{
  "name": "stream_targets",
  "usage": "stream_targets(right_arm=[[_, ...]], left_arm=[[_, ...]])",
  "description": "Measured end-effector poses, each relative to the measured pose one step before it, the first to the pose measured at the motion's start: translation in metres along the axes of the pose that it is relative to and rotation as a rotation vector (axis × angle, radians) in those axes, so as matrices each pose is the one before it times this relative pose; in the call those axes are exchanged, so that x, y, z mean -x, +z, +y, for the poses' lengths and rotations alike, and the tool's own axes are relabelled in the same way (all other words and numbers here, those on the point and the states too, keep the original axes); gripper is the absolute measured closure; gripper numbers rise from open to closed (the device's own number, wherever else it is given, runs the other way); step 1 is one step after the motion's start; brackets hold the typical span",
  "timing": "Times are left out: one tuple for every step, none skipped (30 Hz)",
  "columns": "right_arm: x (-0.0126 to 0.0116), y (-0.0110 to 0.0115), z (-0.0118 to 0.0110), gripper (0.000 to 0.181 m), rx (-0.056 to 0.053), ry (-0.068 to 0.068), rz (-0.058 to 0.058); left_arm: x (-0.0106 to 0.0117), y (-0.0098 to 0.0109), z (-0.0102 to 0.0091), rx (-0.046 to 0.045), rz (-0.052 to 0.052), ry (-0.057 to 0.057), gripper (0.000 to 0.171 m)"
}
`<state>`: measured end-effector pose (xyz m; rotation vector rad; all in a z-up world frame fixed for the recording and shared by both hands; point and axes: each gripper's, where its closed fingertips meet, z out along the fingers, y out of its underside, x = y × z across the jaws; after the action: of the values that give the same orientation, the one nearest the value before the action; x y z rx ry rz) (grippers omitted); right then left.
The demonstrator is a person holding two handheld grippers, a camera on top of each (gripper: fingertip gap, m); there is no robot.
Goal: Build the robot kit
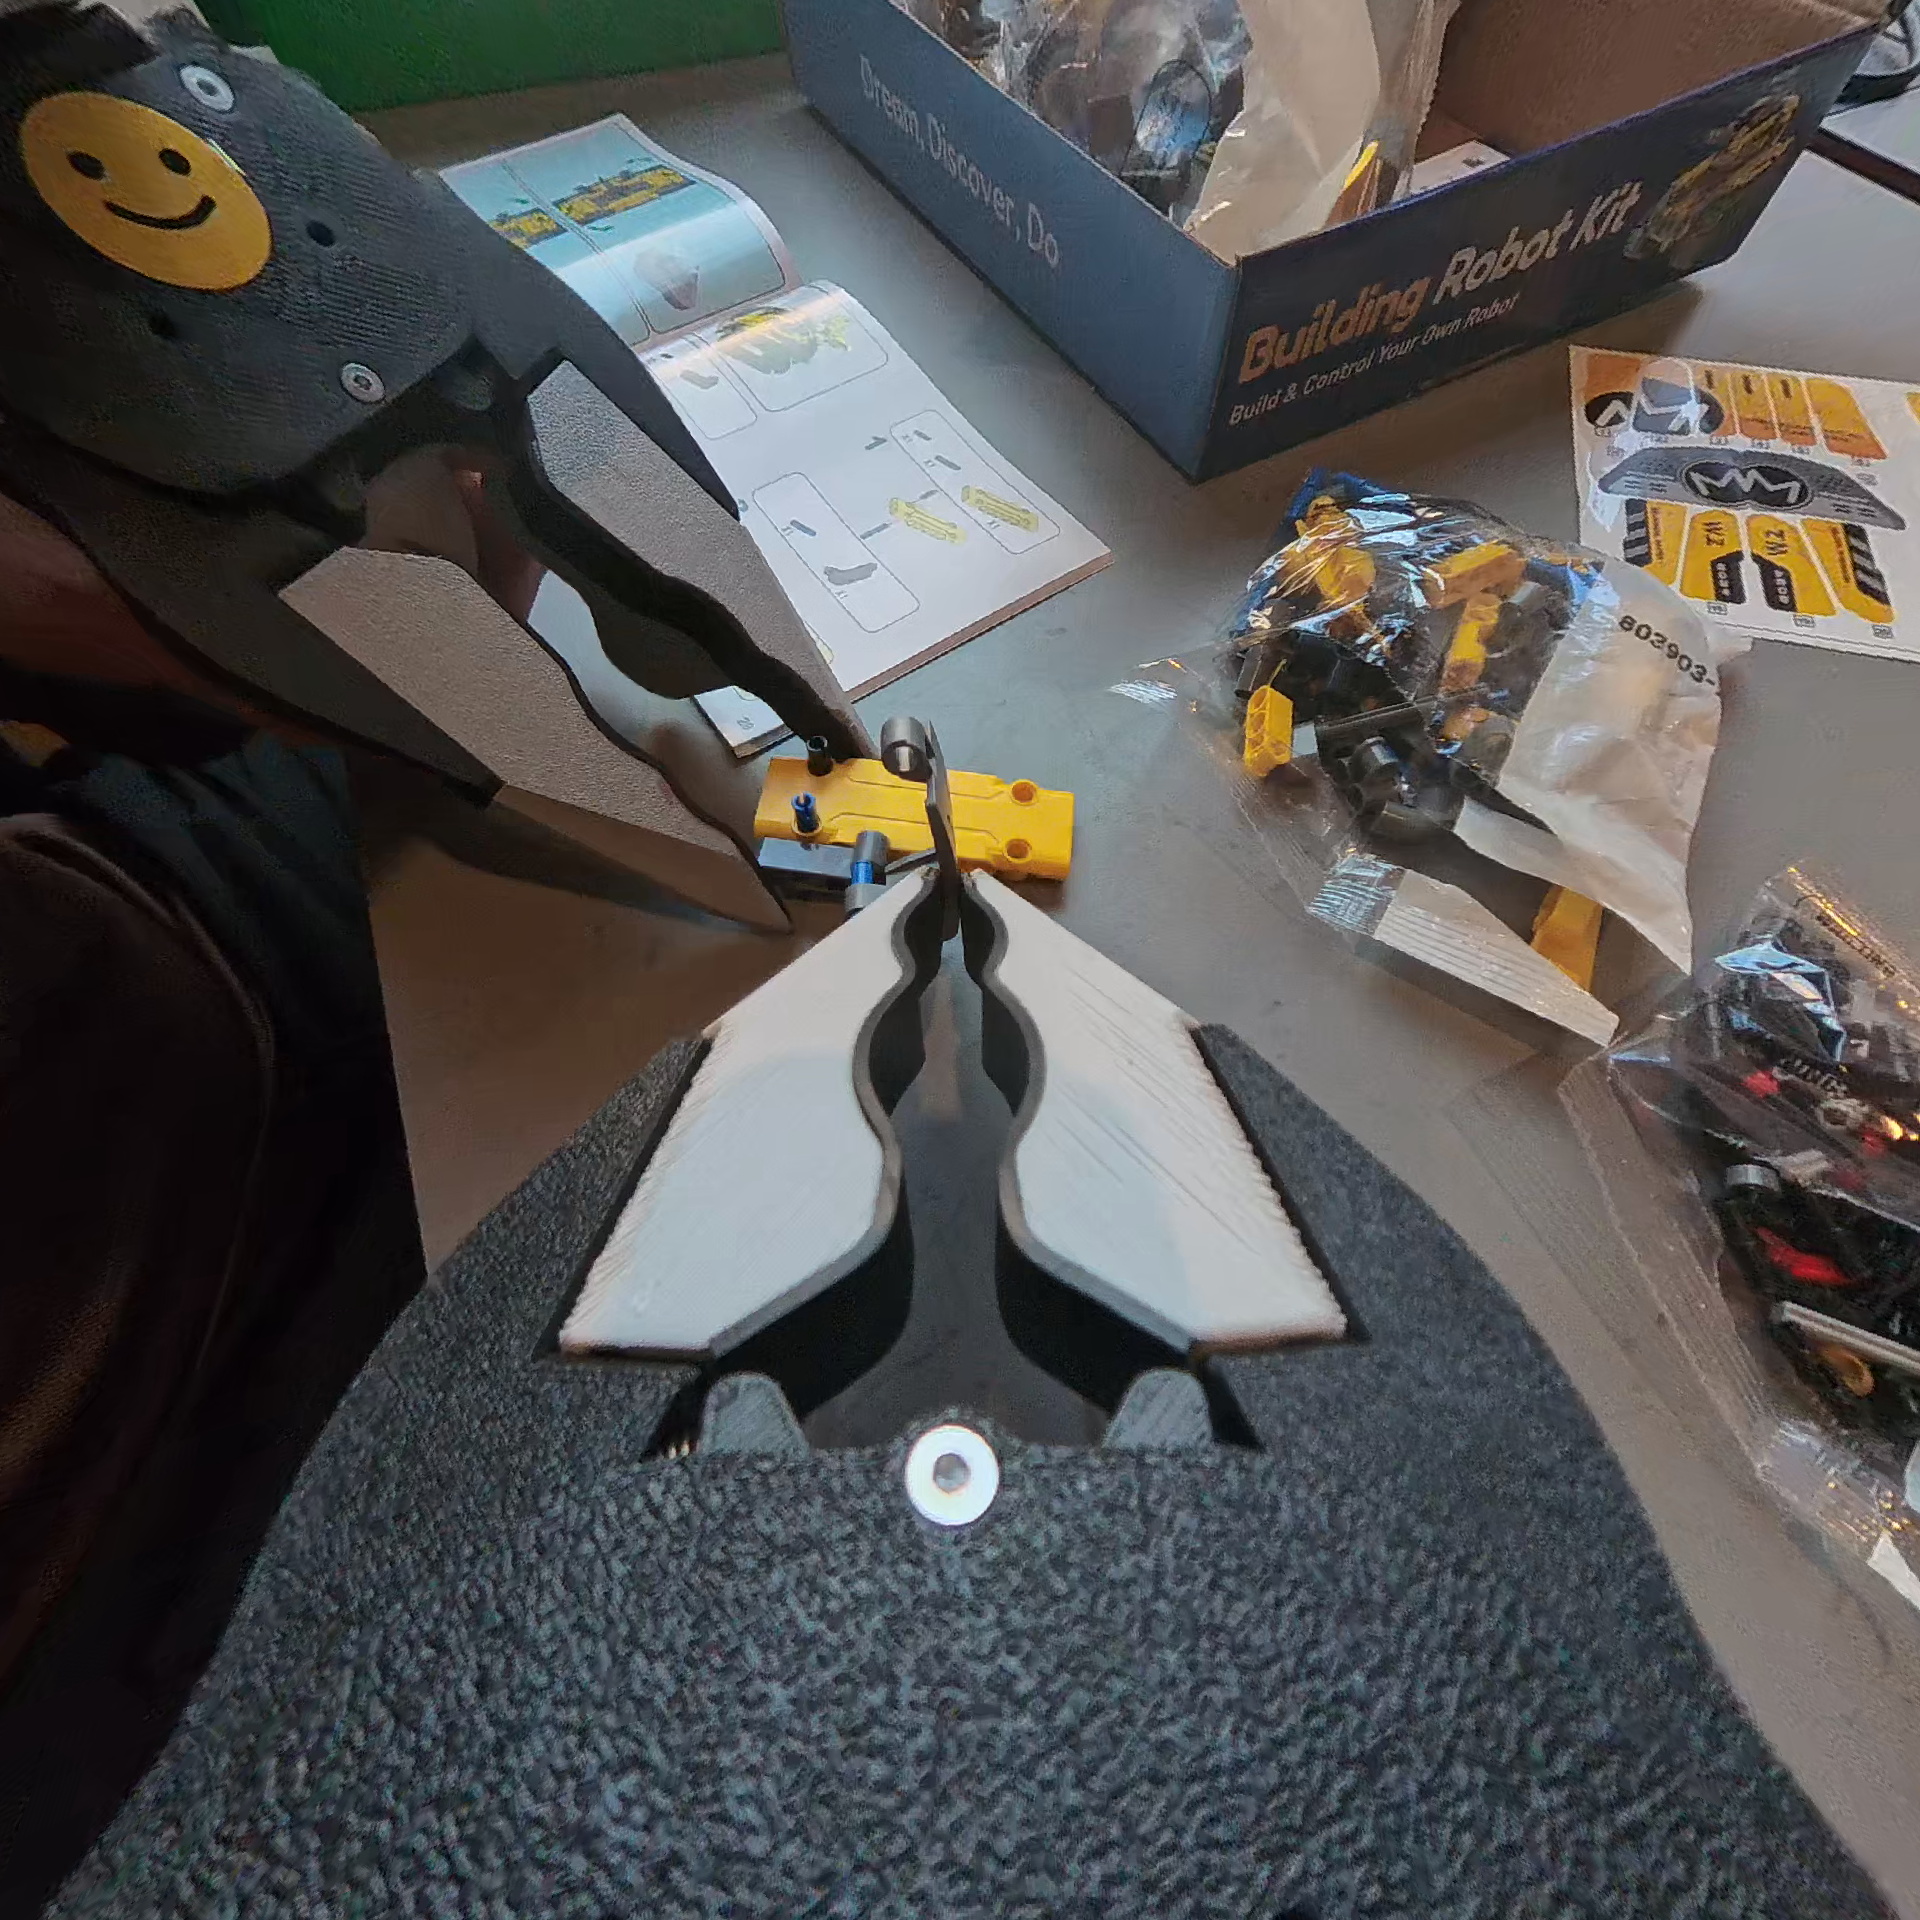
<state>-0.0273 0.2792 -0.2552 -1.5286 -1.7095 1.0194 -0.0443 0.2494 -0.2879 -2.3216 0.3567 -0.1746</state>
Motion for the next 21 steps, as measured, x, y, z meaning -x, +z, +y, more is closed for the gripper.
stream_targets(right_arm=[[0.00032,0.00009,0.00018,0.178,0.0016,-0.0078,0.0044],[0.00048,0.00033,0.00038,0.178,0.0028,-0.0099,0.0048],[0.00041,0.00036,0.00041,0.179,0.0036,-0.0107,0.0055],[0.00043,0.00034,0.00043,0.179,0.0039,-0.0109,0.0060],[0.00058,0.00041,0.00043,0.178,0.0035,-0.0109,0.0049],[0.00076,0.00024,0.00028,0.178,0.0023,-0.0107,0.0026],[0.00119,0.00032,0.00019,0.178,0.0021,-0.0099,-0.0009],[0.00127,0.00016,0.00026,0.179,0.0018,-0.0093,-0.0024],[0.00090,0.00007,0.00009,0.179,0.0008,-0.0080,-0.0005],[0.00077,-0.00002,0.00004,0.179,0.0008,-0.0053,-0.0010],[0.00067,-0.00013,-0.00003,0.179,-0.0009,-0.0031,-0.0024],[0.00035,-0.00068,-0.00055,0.179,-0.0051,-0.0016,-0.0015],[0.00076,-0.00072,-0.00081,0.179,-0.0067,-0.0013,-0.0049],[0.00081,-0.00042,-0.00054,0.179,-0.0045,-0.0014,-0.0050],[0.00058,-0.00001,-0.00004,0.179,-0.0003,-0.0027,-0.0026],[0.00039,0.00046,0.00055,0.179,0.0041,-0.0045,0.0007],[0.00004,0.00051,0.00057,0.178,0.0049,-0.0056,0.0039],[-0.00062,0.00014,0.00009,0.179,0.0011,-0.0035,0.0074],[-0.00076,-0.00002,-0.00005,0.179,-0.0003,-0.0014,0.0077],[-0.00032,0.00004,0.00004,0.178,0.0000,-0.0030,0.0059],[-0.00025,-0.00004,-0.00010,0.179,-0.0001,-0.0055,0.0077]], left_arm=[[0.00030,-0.00056,0.00076,0.00096,-0.0002,0.0105,0.134],[-0.00045,-0.00061,0.00060,0.00018,0.0079,0.0057,0.134],[-0.00001,-0.00073,0.00071,0.00017,0.0077,0.0050,0.135],[0.00006,-0.00067,0.00066,0.00027,0.0072,0.0047,0.135],[-0.00007,-0.00054,0.00055,0.00055,0.0074,0.0037,0.135],[0.00009,-0.00027,0.00024,-0.00012,0.0058,0.0026,0.135],[0.00001,-0.00015,0.00018,0.00045,0.0039,0.0058,0.136],[-0.00016,0.00010,-0.00003,0.00090,0.0043,0.0066,0.136],[-0.00027,0.00011,-0.00008,0.00033,0.0045,0.0039,0.136],[-0.00062,0.00006,-0.00003,0.00040,0.0070,0.0059,0.136],[-0.00023,0.00004,-0.00001,0.00042,0.0050,0.0061,0.136],[-0.00044,-0.00023,0.00027,0.00050,0.0051,0.0055,0.136],[-0.00049,-0.00048,0.00040,0.00083,0.0058,0.0062,0.137],[-0.00020,-0.00038,0.00040,0.00060,0.0064,0.0020,0.137],[-0.00011,-0.00025,0.00016,-0.00080,0.0069,-0.0008,0.137],[0.00021,-0.00008,0.00009,0.00032,0.0030,0.0032,0.137],[-0.00003,0.00009,-0.00013,-0.00079,0.0000,0.0042,0.137],[-0.00004,0.00000,0.00009,-0.00092,-0.0016,0.0037,0.137],[-0.00045,0.00009,-0.00016,-0.00091,0.0029,0.0007,0.137],[0.00001,-0.00004,-0.00011,0.00055,0.0053,-0.0089,0.137],[-0.00032,-0.00006,-0.00077,-0.00451,0.0062,-0.0146,0.136]])
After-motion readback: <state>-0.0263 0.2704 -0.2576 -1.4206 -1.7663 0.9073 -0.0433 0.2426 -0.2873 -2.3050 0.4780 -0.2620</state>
